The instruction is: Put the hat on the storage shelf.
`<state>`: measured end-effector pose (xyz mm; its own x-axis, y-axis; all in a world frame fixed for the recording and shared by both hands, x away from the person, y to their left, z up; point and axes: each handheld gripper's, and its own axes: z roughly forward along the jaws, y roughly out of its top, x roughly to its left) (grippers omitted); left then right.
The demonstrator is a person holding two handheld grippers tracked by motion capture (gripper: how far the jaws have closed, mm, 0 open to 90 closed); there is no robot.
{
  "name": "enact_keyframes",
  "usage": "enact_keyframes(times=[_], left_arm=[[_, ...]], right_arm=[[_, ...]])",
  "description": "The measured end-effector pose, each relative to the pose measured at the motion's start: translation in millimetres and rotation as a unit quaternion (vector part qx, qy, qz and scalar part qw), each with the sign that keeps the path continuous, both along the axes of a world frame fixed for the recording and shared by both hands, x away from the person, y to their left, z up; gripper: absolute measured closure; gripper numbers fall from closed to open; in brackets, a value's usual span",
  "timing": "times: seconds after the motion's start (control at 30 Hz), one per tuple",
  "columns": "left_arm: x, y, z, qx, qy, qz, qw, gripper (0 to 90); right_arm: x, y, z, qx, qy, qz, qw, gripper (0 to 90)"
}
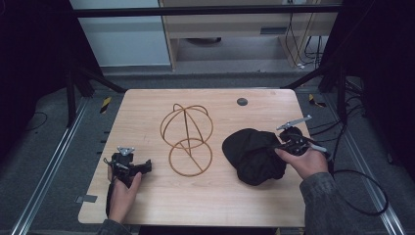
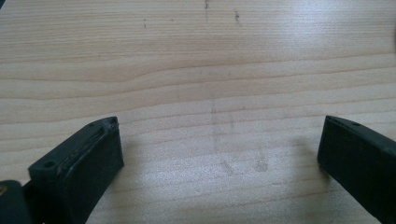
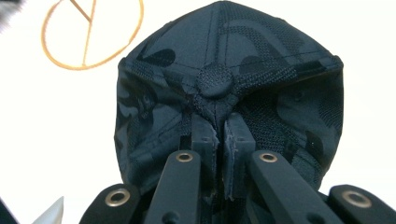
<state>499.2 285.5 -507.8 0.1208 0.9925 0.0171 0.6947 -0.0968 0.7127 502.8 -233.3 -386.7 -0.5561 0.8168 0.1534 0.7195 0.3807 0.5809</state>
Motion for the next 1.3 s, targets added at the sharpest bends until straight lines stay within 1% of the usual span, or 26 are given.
enact_keyframes(times=[0.07, 0.1, 0.17, 0.2, 0.23, 0.27, 0.3, 0.33, 0.37, 0.4, 0.47, 0.57, 0.6, 0.63, 0.7, 0.8, 0.9, 0.93, 0.97, 1.0, 1.03, 1.13, 1.2, 1.27, 1.3], left_arm=[[0.0, 0.1, 0.0, 0.000, 0.000, 0.000, 1.0000, 0.0], [0.0, 0.1, 0.0, 0.000, 0.000, 0.000, 1.0000, 0.0], [0.0, 0.1, 0.0, 0.000, 0.000, 0.000, 1.0000, 0.0], [0.0, 0.1, 0.1, 0.000, 0.000, 0.000, 1.0000, 0.0], [0.0, 0.1, 0.1, 0.000, 0.000, 0.000, 1.0000, 0.0], [-0.1, 0.3, 0.1, 0.000, 0.000, -0.001, 1.0000, 0.0], [-0.2, 0.9, 0.2, 0.001, 0.001, -0.005, 1.0000, 0.0], [-0.2, 1.0, 0.1, 0.001, 0.000, -0.005, 1.0000, 0.0], [-0.2, 1.2, 0.1, 0.001, 0.000, -0.006, 1.0000, 0.0], [-0.3, 1.2, 0.1, 0.001, 0.000, -0.007, 1.0000, 0.0], [-0.8, 1.8, 0.0, 0.000, 0.000, -0.012, 0.9999, 0.0], [-1.9, 4.4, 0.1, 0.001, 0.001, -0.026, 0.9997, 0.0], [-2.1, 4.8, 0.2, 0.001, 0.001, -0.028, 0.9996, 0.0], [-2.2, 4.8, 0.2, 0.001, 0.001, -0.028, 0.9996, 0.0], [-2.5, 4.4, 0.1, 0.001, 0.001, -0.028, 0.9996, 0.0], [-3.1, 3.8, 0.1, 0.001, 0.000, -0.027, 0.9996, 0.0], [-3.3, 3.1, -0.2, 0.000, -0.001, -0.025, 0.9997, 0.0], [-3.4, 2.9, -0.2, 0.000, -0.001, -0.024, 0.9997, 0.0], [-3.4, 2.8, -0.2, -0.001, -0.001, -0.024, 0.9997, 0.0], [-3.5, 2.7, -0.2, -0.001, -0.001, -0.024, 0.9997, 0.0], [-3.5, 2.7, -0.2, -0.001, -0.001, -0.024, 0.9997, 0.0], [-3.7, 2.5, -0.2, 0.000, -0.001, -0.023, 0.9997, 0.0], [-4.0, 2.2, -0.2, 0.000, -0.001, -0.023, 0.9997, 0.0], [-4.1, 2.1, -0.1, 0.000, 0.000, -0.023, 0.9997, 0.0], [-4.2, 2.0, -0.1, 0.001, 0.000, -0.023, 0.9997, 0.0]], right_arm=[[3.3, 2.2, 5.9, 0.008, 0.009, -0.002, 0.9999, 85.9], [3.3, 2.2, 5.9, 0.008, 0.009, -0.002, 0.9999, 85.9], [7.1, 3.0, 12.3, 0.019, 0.014, -0.003, 0.9997, 86.3], [10.5, 4.0, 19.7, 0.028, 0.018, -0.007, 0.9994, 86.5], [11.7, 4.9, 23.8, 0.031, 0.021, -0.008, 0.9993, 86.5], [11.7, 4.9, 23.8, 0.031, 0.021, -0.008, 0.9993, 86.5], [12.7, 5.8, 27.7, 0.036, 0.022, -0.011, 0.9991, 86.5], [14.4, 7.0, 35.5, 0.044, 0.018, -0.014, 0.9987, 86.6], [14.4, 7.0, 35.5, 0.044, 0.018, -0.014, 0.9987, 86.6], [14.9, 7.5, 39.2, 0.051, 0.017, -0.017, 0.9984, 86.6], [15.8, 7.4, 47.9, 0.062, 0.007, -0.022, 0.9978, 86.6], [14.9, 7.2, 57.8, 0.070, -0.004, -0.028, 0.9972, 86.6], [12.6, 7.6, 67.6, 0.084, -0.020, -0.030, 0.9958, 86.6], [12.6, 7.6, 67.6, 0.084, -0.020, -0.030, 0.9958, 86.6], [10.4, 8.3, 76.3, 0.087, -0.032, -0.032, 0.9952, 86.7], [7.1, 8.9, 93.0, 0.099, -0.055, -0.038, 0.9928, 86.7], [6.1, 7.3, 106.1, 0.105, -0.073, -0.046, 0.9908, 86.8], [6.3, 4.8, 115.6, 0.111, -0.086, -0.056, 0.9886, 86.8], [6.3, 4.8, 115.6, 0.111, -0.086, -0.056, 0.9886, 86.8], [6.5, 3.0, 122.3, 0.118, -0.094, -0.062, 0.9865, 86.8], [6.5, 3.0, 122.3, 0.118, -0.094, -0.062, 0.9865, 86.8], [7.1, 2.1, 133.2, 0.131, -0.107, -0.069, 0.9832, 86.8], [7.5, 4.4, 143.4, 0.142, -0.115, -0.068, 0.9809, 86.8], [7.5, 4.9, 145.3, 0.144, -0.117, -0.067, 0.9804, 86.9], [7.4, 5.3, 147.8, 0.147, -0.120, -0.065, 0.9797, 86.9]])
